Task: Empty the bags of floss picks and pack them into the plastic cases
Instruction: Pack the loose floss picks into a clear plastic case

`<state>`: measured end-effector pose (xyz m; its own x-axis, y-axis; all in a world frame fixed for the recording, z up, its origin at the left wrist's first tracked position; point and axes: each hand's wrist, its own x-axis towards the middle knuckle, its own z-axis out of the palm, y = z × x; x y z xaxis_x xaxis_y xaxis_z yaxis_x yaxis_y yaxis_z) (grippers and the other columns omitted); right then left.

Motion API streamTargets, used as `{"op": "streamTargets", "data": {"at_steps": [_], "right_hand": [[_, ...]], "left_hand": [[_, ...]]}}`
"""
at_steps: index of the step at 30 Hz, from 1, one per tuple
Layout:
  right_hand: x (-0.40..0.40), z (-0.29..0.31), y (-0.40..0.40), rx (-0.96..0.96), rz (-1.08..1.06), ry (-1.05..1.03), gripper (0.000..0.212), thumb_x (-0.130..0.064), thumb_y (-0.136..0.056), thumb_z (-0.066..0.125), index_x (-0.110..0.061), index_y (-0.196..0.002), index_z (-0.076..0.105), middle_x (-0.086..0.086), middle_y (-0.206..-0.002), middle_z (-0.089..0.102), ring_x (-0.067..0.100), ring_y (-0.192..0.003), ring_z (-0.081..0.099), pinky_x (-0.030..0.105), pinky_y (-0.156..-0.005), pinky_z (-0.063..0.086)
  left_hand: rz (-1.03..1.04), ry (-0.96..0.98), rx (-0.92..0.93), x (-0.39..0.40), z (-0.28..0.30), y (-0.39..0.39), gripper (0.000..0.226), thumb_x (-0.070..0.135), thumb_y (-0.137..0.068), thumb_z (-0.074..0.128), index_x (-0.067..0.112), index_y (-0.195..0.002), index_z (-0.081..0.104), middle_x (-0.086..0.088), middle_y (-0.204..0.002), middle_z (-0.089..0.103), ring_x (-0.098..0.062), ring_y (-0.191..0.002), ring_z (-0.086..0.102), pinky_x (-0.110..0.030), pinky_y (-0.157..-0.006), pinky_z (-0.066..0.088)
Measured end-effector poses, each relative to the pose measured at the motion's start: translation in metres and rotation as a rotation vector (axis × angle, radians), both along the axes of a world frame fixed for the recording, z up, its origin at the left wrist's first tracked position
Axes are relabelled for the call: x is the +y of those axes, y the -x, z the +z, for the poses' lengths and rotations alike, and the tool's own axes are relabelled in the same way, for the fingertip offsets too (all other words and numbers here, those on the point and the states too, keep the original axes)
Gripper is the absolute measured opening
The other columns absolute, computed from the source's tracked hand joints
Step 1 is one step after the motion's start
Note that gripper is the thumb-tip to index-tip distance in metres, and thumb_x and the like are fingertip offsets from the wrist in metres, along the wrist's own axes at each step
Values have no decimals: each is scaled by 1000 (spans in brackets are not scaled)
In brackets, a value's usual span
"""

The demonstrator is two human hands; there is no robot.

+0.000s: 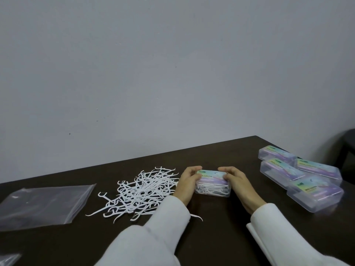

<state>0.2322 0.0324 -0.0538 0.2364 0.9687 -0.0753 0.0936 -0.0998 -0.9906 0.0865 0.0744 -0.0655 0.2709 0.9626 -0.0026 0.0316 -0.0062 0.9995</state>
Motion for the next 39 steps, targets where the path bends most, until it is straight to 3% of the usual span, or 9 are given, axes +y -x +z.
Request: {"op": "streamTargets", "data": {"at_steps": [5,13,18,21,24,26,32,35,39], "right_hand": [[-4,1,3,-81,17,-30,23,-8,-98,37,-17,-113,51,3,-110,51,11,-86,59,19,-65,50],[-7,-2,4,-327,73,-121,23,-14,-100,35,-19,-118,47,-1,-114,49,4,-86,56,11,-59,47],[-8,-5,5,-532,-6,-240,22,-18,-97,42,-14,-118,50,6,-126,50,10,-106,52,11,-72,45],[-11,-7,11,-712,1,-302,25,-20,-96,46,-15,-120,51,2,-137,43,12,-121,46,13,-89,40],[-18,-6,24,-919,23,-386,28,-17,-94,50,-21,-121,51,-3,-135,42,9,-121,44,19,-98,38],[-22,-5,34,-1053,38,-419,31,-19,-94,49,-23,-125,49,-5,-134,43,7,-121,43,20,-101,36],[-23,-5,47,-1240,83,-313,46,-28,-98,39,-27,-143,29,-6,-149,30,8,-136,29,25,-113,23],[-17,-4,49,-1263,111,-267,51,-25,-99,37,-26,-147,19,-5,-154,19,10,-141,21,27,-115,18],[1,0,53,-1209,146,-214,56,-13,-97,38,-21,-148,17,-4,-156,14,16,-139,25,30,-113,23]], "left_hand": [[-60,-53,71,-1,-1,4,33,-3,-95,41,7,-126,49,4,-103,53,-3,-87,56,-7,-66,48],[-69,-192,247,-2,-3,6,34,9,-97,46,15,-130,43,-10,-132,50,-19,-114,55,-24,-89,49],[-11,-231,299,-3,-3,6,35,12,-96,49,13,-130,43,-9,-132,49,-17,-115,54,-22,-90,48],[87,-239,307,-2,0,8,38,15,-95,52,9,-131,42,-9,-133,49,-18,-117,52,-23,-91,47],[159,-239,305,1,9,15,42,20,-97,49,6,-135,41,-9,-139,45,-20,-127,45,-28,-104,37],[195,-213,234,3,19,21,41,16,-96,49,4,-134,42,-10,-141,44,-20,-130,42,-27,-104,33],[226,-235,138,11,59,59,33,1,-92,50,6,-125,53,-7,-128,54,-15,-118,49,-18,-91,35],[241,-260,112,17,76,85,29,-1,-92,49,8,-119,58,-9,-124,58,-13,-110,50,-22,-96,35],[301,-284,83,24,91,119,28,-1,-92,49,8,-117,59,-5,-114,60,-11,-107,51,-25,-99,35]]}}
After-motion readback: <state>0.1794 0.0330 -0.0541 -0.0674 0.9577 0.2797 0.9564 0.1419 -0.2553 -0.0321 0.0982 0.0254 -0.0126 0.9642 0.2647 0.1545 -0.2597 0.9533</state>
